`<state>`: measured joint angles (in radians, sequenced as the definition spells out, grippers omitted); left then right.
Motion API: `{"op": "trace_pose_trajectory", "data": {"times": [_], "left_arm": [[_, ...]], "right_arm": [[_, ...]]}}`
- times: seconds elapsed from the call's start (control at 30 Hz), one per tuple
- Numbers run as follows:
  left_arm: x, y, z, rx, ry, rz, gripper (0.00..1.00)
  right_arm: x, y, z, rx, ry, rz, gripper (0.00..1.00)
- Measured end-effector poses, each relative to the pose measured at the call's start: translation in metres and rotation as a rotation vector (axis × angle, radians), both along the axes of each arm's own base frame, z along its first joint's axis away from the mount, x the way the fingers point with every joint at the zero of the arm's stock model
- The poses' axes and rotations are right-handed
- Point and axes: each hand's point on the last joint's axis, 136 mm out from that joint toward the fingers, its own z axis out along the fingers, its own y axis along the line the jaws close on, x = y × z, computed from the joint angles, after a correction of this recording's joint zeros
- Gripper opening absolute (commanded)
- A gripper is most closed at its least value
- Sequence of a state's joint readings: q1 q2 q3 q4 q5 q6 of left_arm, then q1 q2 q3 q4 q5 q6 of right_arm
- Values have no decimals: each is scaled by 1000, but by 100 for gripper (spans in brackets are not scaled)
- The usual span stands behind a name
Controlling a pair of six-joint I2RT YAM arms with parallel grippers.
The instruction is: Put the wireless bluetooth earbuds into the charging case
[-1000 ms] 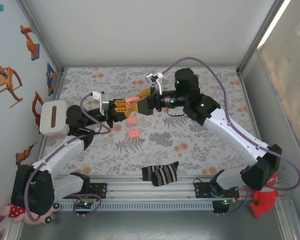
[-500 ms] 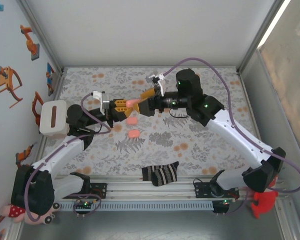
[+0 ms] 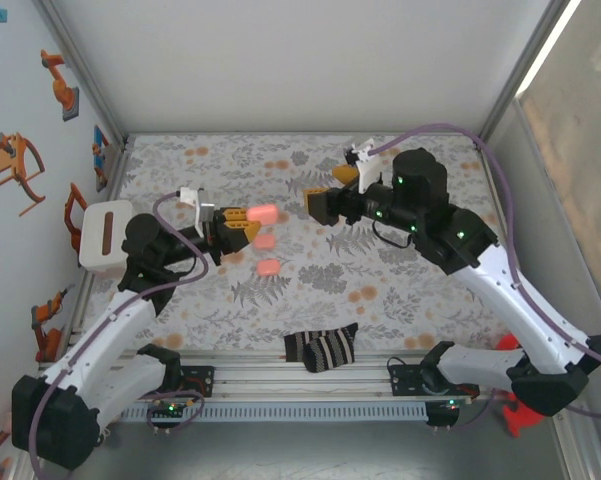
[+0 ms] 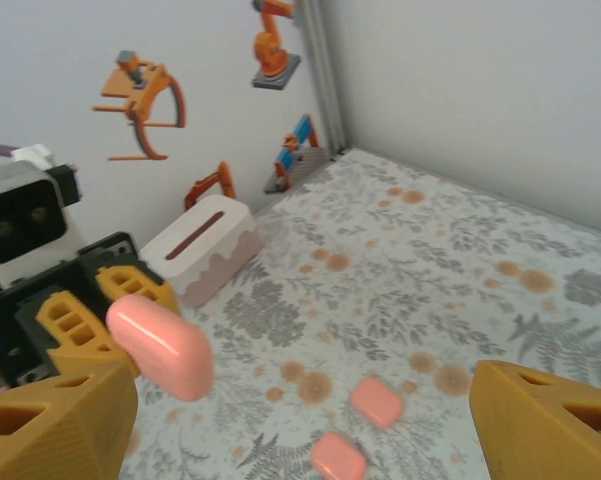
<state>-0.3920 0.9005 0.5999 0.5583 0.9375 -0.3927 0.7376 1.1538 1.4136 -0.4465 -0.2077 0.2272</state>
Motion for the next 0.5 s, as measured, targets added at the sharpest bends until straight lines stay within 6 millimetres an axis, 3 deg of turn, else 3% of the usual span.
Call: {"op": "trace_pose_trajectory", "data": {"times": [0.27,0.5], "left_arm": [[-21,8,-37,98,272,97,0],[-27,18,-98,172,617,209,0]], "right_arm": [[18,-33,-43,-116,57,-212,95],[25,-47,-58,-143,96,-306,98]]}}
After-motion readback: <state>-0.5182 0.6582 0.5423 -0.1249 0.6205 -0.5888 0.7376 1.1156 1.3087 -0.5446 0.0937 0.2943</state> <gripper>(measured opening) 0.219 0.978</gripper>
